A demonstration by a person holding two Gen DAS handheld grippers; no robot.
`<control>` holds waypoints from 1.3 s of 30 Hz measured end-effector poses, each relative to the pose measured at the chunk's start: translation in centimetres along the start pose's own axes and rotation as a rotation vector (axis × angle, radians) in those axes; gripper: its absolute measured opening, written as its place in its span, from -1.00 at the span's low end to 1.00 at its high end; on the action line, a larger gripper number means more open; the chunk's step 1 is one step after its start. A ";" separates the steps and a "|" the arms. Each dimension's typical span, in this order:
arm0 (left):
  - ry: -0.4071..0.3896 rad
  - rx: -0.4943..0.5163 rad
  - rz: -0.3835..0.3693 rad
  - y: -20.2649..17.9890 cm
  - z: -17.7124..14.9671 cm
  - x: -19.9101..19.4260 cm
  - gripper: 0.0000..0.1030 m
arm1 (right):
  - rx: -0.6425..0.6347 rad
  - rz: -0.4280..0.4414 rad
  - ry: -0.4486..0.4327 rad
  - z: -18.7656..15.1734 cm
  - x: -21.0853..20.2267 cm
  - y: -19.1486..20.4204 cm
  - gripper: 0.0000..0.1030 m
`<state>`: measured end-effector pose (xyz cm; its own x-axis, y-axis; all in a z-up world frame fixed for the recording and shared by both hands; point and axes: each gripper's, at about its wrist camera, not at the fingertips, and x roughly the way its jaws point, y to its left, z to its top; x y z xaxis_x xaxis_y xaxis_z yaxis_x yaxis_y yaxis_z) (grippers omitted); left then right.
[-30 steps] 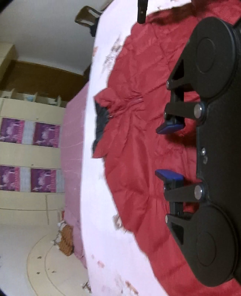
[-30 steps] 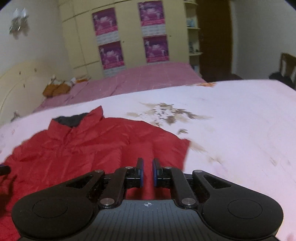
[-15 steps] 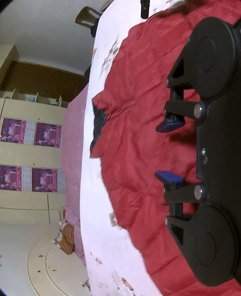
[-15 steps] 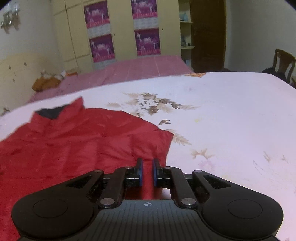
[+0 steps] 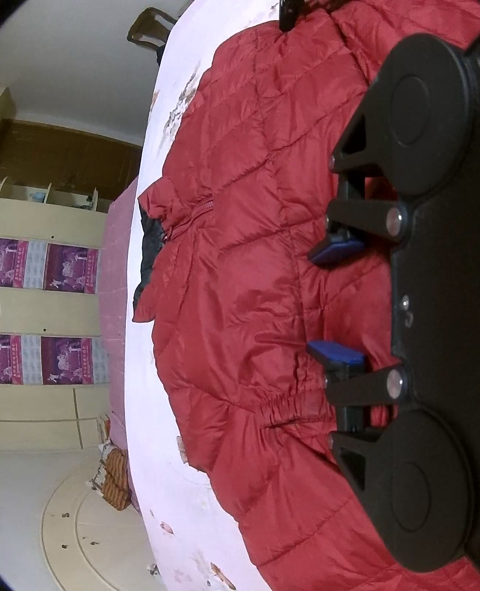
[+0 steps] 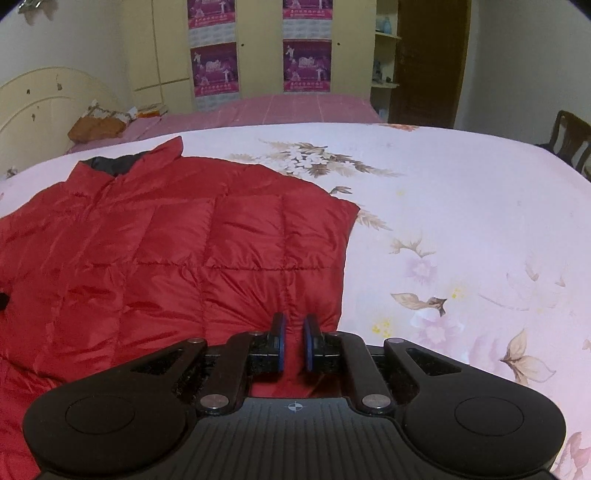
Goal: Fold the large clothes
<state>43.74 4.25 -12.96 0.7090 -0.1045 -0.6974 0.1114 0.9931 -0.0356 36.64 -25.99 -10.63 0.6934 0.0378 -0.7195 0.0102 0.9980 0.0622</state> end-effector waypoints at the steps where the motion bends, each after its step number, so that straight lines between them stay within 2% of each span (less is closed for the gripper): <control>1: 0.001 0.000 -0.001 0.1 0.0 -0.1 -0.08 | -0.006 -0.001 0.003 0.1 0.0 -0.1 -0.83; 7: 0.024 -0.007 0.001 0.5 0.4 -0.5 -0.11 | -0.041 -0.018 0.021 0.1 -0.1 -0.2 -0.83; 9: 0.001 -0.009 0.006 0.5 1.1 -0.9 -0.14 | -0.072 -0.030 0.008 1.1 -0.6 0.4 -0.83; 11: -0.038 -0.027 -0.015 0.8 2.0 -0.8 -0.10 | -0.074 -0.003 -0.056 2.5 -0.9 1.0 -0.83; 14: -0.037 -0.014 -0.007 0.7 3.2 0.9 -0.09 | -0.037 0.049 -0.072 4.7 0.8 2.0 -0.82; 17: -0.014 -0.019 -0.003 1.3 3.4 2.6 -0.06 | -0.085 0.077 -0.071 6.2 3.2 3.5 -0.83; 19: -0.010 -0.021 0.003 1.8 3.3 2.9 -0.05 | -0.084 0.062 -0.060 6.6 4.8 3.1 -0.83; 22: -0.002 -0.019 0.001 2.1 3.2 2.9 -0.05 | -0.031 -0.053 -0.037 6.8 6.4 0.5 -0.83; 25: 0.004 -0.023 0.004 2.1 3.2 3.0 -0.07 | 0.014 -0.055 -0.013 6.6 6.5 -1.3 -0.83; 27: 0.006 -0.035 0.008 1.9 3.3 2.3 0.06 | 0.024 -0.052 -0.013 6.6 5.2 -1.3 -0.82; 29: -0.036 -0.056 0.027 1.8 2.9 0.7 0.70 | 0.041 -0.020 -0.055 6.1 2.6 -1.1 -0.82; 30: -0.062 -0.074 0.046 1.8 2.4 -0.3 0.83 | 0.045 -0.015 -0.066 5.7 1.3 -0.9 -0.79; 31: -0.080 -0.095 0.063 2.0 1.9 -1.4 0.90 | 0.047 -0.007 -0.070 5.0 0.0 -0.7 -0.60; 32: -0.090 -0.119 0.075 2.3 1.2 -2.5 0.90 | 0.050 -0.006 -0.083 4.3 -1.2 -0.4 0.41; 33: -0.093 -0.150 0.091 2.8 0.3 -3.7 0.90 | 0.046 -0.008 -0.121 3.3 -2.5 -0.2 0.91; 35: -0.108 -0.224 0.130 4.2 -1.8 -6.2 0.85 | 0.004 0.005 -0.137 1.6 -4.5 0.4 0.90; 37: -0.111 -0.326 0.185 6.4 -4.6 -8.8 0.72 | -0.002 0.028 -0.121 0.2 -5.7 0.4 0.74; 39: -0.097 -0.459 0.234 9.2 -7.5 -11.2 0.67 | -0.006 0.016 -0.091 -0.8 -6.2 0.5 0.37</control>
<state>31.59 14.99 -10.88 0.7418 0.1401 -0.6559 -0.3592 0.9088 -0.2121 31.74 -25.73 -6.72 0.7560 0.0489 -0.6528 -0.0056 0.9976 0.0683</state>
